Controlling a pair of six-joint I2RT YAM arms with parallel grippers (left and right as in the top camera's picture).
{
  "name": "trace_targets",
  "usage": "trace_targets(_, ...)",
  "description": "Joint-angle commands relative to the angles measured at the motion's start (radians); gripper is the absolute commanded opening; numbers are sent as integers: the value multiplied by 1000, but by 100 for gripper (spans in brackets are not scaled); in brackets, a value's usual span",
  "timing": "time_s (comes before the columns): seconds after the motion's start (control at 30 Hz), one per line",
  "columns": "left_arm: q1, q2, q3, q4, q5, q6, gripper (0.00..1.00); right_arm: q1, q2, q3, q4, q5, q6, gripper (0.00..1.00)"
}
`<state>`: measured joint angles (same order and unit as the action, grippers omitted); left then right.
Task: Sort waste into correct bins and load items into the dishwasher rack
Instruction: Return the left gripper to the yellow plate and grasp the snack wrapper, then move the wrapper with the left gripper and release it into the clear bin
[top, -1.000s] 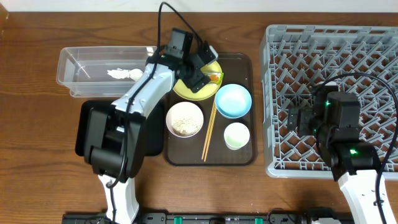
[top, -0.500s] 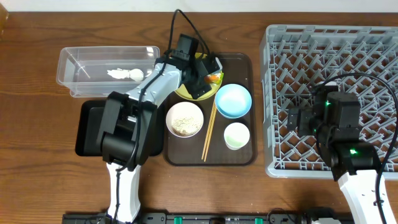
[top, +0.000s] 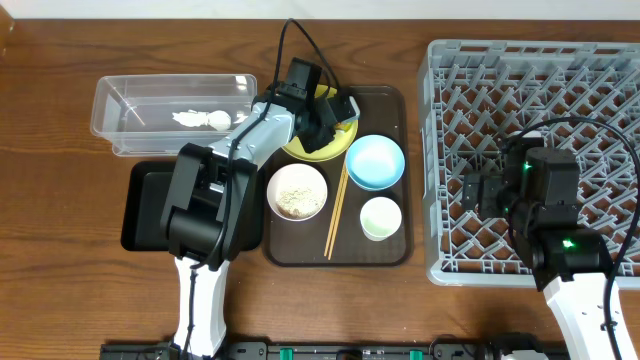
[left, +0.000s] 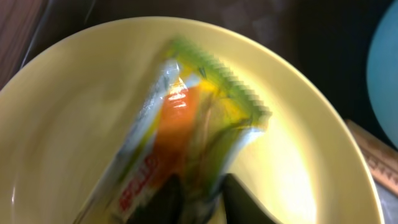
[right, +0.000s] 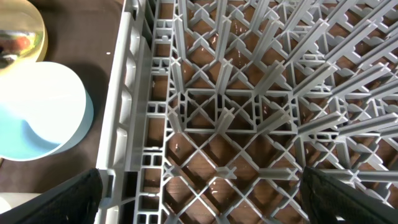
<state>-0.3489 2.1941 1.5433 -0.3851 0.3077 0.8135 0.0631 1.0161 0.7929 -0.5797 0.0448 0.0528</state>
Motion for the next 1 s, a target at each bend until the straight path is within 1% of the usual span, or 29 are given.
trace_targets(0.0, 0, 24, 8, -7, -13, -75, 12, 16, -6, 22, 0, 0, 13, 99)
trace_targets(0.07, 0, 10, 8, -12, -13, -95, 6, 16, -6, 22, 0, 0, 13, 99)
trace_targets(0.23, 0, -51, 8, -31, -14, -168, 6, 16, -6, 22, -1, 0, 13, 99)
trace_targets(0.33, 0, -108, 8, -43, -22, -256, 6, 16, -6, 22, -1, 0, 14, 99)
trace_targets(0.53, 13, -262, 8, -102, -130, -452, 6, 16, -6, 22, -1, 0, 13, 99)
trace_targets(0.6, 36, -323, 8, -136, -168, -550, 6, 16, -6, 22, -1, 0, 13, 99)
trace_targets(0.73, 119, -406, 8, -169, -174, -755, 6, 16, -6, 22, 0, 0, 13, 99)
trace_targets(0.9, 263, -418, 6, -183, -174, -994, 6, 16, -6, 22, 0, -1, 14, 99)
trace_targets(0.97, 307, -408, 3, -182, -174, -1059, 6, 16, -6, 22, 0, -1, 14, 99)
